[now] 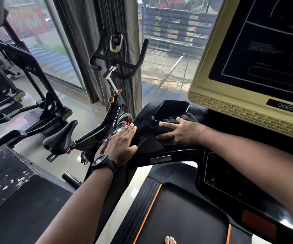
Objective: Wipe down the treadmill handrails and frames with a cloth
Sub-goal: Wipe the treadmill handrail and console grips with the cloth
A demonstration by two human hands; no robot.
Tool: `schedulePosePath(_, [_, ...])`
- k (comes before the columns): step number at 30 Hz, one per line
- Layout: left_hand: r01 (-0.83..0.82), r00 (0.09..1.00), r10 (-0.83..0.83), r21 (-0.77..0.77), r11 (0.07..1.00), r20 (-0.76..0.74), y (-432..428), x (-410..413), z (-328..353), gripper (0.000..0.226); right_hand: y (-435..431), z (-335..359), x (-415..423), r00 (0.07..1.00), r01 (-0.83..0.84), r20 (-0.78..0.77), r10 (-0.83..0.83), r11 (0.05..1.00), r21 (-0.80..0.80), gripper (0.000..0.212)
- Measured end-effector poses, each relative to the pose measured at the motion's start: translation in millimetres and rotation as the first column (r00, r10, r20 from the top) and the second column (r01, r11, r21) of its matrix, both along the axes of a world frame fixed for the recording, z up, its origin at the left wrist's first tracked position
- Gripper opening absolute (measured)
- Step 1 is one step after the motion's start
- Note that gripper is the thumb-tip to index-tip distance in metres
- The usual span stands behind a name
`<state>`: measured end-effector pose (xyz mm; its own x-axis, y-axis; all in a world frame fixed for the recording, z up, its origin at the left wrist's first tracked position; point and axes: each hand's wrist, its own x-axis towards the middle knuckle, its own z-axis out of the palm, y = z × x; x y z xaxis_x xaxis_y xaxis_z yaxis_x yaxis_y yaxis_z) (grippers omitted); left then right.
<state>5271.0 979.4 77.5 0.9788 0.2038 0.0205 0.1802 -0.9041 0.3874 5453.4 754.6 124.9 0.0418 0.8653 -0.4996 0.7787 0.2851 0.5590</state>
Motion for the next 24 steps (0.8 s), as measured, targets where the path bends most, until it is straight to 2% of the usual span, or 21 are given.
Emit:
schedulePosePath(8, [0.004,1.0,-0.003,0.033,0.999,-0.025,-3,-1,2,0.086,-13,33,1,0.982,0.15,-0.106,-0.158,0.986,-0.078,0.044])
schedulePosePath(11, [0.002,0.999,0.0,0.033,0.999,-0.045,-5,-2,4,0.088,-14,41,-10,0.953,0.254,-0.158,-0.257,0.966,-0.039,0.038])
schedulePosePath(13, [0.003,0.999,-0.001,0.028,1.0,-0.055,-4,-2,3,0.088,-15,42,-19,0.918,0.347,-0.219,-0.33,0.937,0.044,0.034])
schedulePosePath(15, [0.013,0.998,-0.012,0.029,0.999,-0.058,-3,-2,1,0.089,-19,49,-27,0.825,0.537,-0.305,-0.475,0.827,0.164,0.037])
schedulePosePath(17, [0.026,0.998,-0.024,0.031,0.999,-0.065,-2,-2,0,0.09,-23,61,-32,0.692,0.716,-0.403,-0.599,0.641,0.276,0.043])
schedulePosePath(20, [0.043,0.996,-0.041,0.033,0.999,-0.078,-2,-6,-1,0.089,-16,71,-57,0.549,0.836,-0.576,-0.606,0.385,0.392,0.044])
schedulePosePath(24, [0.059,0.995,-0.056,0.041,0.997,-0.082,0,-14,-3,0.087,15,47,-120,0.429,0.902,-0.605,-0.671,0.285,0.324,0.041])
